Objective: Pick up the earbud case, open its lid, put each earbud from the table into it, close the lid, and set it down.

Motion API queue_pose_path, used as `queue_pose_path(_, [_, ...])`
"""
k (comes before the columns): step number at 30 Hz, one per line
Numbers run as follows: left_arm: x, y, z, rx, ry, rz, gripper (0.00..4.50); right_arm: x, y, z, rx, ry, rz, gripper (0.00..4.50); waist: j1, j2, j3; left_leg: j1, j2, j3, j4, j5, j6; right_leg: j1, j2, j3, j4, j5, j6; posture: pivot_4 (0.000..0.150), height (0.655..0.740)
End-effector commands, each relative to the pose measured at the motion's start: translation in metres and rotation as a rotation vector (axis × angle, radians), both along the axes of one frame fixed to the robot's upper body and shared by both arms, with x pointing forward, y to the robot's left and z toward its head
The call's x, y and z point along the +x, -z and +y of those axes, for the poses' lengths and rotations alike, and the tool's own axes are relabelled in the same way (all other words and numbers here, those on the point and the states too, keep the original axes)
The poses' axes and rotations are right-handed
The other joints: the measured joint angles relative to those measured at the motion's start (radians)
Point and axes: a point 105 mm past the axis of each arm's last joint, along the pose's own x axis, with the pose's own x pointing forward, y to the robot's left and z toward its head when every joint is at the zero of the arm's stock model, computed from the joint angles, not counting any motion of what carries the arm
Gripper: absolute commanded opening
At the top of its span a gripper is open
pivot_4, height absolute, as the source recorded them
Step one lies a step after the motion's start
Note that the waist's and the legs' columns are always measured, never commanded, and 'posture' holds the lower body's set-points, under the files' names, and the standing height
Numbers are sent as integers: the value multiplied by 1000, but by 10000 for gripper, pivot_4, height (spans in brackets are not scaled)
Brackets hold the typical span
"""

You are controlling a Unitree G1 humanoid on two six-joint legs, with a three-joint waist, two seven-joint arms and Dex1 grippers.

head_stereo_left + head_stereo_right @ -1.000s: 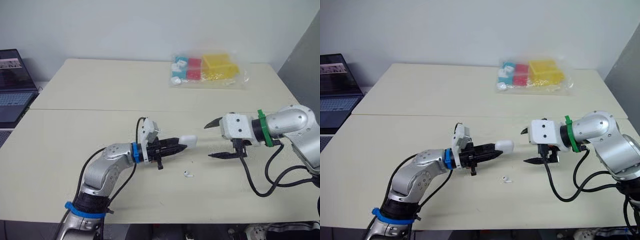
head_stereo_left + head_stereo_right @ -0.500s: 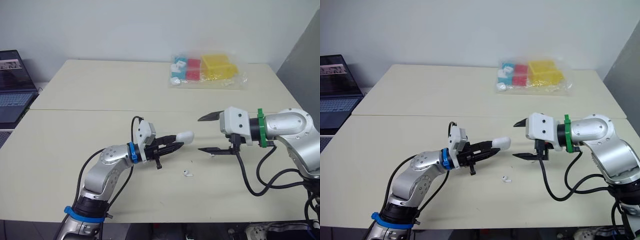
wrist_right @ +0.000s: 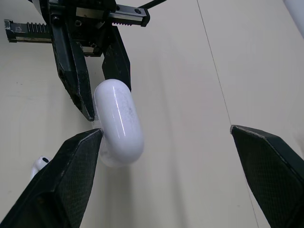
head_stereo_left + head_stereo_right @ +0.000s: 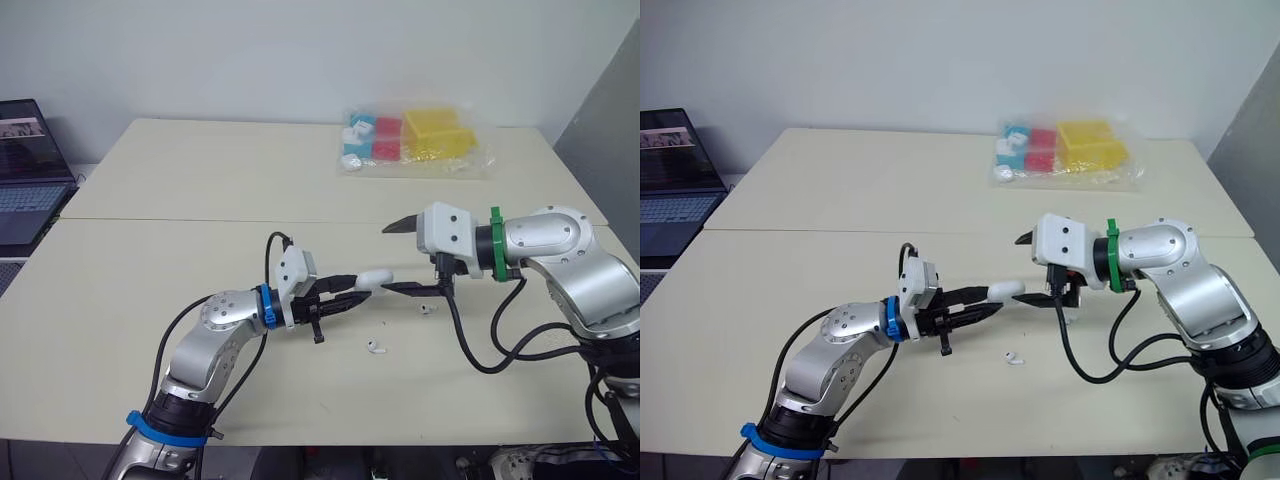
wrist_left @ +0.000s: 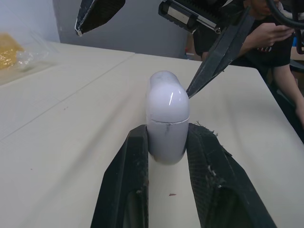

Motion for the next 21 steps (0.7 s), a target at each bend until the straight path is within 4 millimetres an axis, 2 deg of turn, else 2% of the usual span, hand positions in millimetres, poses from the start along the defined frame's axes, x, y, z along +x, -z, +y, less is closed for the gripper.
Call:
queue_pose_path(1, [-8, -6, -7, 9, 59, -61, 7764, 3, -16, 1, 23, 13, -49, 45000, 0, 0, 0, 0, 0, 0, 0, 0, 0, 0, 0, 0, 0, 0, 0, 1500, 7400])
queue_pose_path(14, [-7, -4, -6, 7, 44, -57, 7764, 1, -25, -2, 47, 20, -28, 45000, 0, 0, 0, 0, 0, 0, 0, 0, 0, 0, 0, 0, 0, 0, 0, 1500, 7400])
queue_pose_path(21, [-2, -4, -3, -15, -2, -53, 7764, -11, -34, -12, 63, -4, 23, 45000, 0, 0, 0, 0, 0, 0, 0, 0, 0, 0, 0, 0, 0, 0, 0, 1500, 7400])
